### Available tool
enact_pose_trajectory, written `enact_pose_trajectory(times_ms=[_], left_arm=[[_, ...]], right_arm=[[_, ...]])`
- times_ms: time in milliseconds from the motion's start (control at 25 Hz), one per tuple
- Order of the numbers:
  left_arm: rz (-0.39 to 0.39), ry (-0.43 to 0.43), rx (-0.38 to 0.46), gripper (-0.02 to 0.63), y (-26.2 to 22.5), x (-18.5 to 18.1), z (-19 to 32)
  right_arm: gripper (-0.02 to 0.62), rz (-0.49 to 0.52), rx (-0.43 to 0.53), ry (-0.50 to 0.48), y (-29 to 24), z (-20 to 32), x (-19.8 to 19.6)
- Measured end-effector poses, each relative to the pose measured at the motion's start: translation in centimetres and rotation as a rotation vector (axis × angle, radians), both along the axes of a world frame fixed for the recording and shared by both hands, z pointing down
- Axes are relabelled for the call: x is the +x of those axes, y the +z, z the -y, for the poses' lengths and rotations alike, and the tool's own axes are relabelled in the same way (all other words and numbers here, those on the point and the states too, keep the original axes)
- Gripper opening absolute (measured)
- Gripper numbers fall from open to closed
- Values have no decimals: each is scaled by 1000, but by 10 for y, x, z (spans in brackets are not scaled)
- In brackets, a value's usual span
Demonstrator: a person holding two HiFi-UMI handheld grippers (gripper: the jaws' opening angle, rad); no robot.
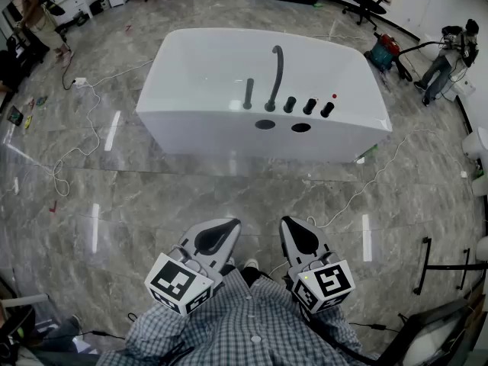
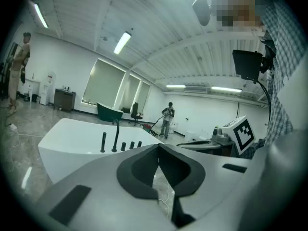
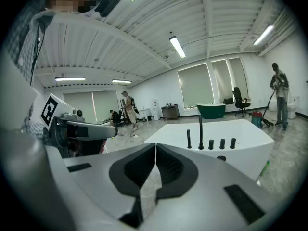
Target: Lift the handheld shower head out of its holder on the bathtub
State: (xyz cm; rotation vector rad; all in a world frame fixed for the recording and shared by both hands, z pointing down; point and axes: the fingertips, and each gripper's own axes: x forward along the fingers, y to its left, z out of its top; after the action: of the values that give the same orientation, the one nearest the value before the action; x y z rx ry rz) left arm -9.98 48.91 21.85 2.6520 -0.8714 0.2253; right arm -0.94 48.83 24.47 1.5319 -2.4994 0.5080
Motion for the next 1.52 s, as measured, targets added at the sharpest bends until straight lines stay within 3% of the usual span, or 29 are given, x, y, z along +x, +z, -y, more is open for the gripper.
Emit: enact_pose_trajectory(times_ms=[720, 1000, 1520], left_arm=[[-4, -15, -3, 2, 0, -4, -3], [16, -85, -7, 2, 6, -8, 0], [7, -126, 13, 2, 3, 24, -14]], right_arm=[[18, 41, -20, 52, 1, -5, 8], [18, 46, 13, 0, -1, -7, 19], [18, 37, 29, -1, -1, -22, 55]])
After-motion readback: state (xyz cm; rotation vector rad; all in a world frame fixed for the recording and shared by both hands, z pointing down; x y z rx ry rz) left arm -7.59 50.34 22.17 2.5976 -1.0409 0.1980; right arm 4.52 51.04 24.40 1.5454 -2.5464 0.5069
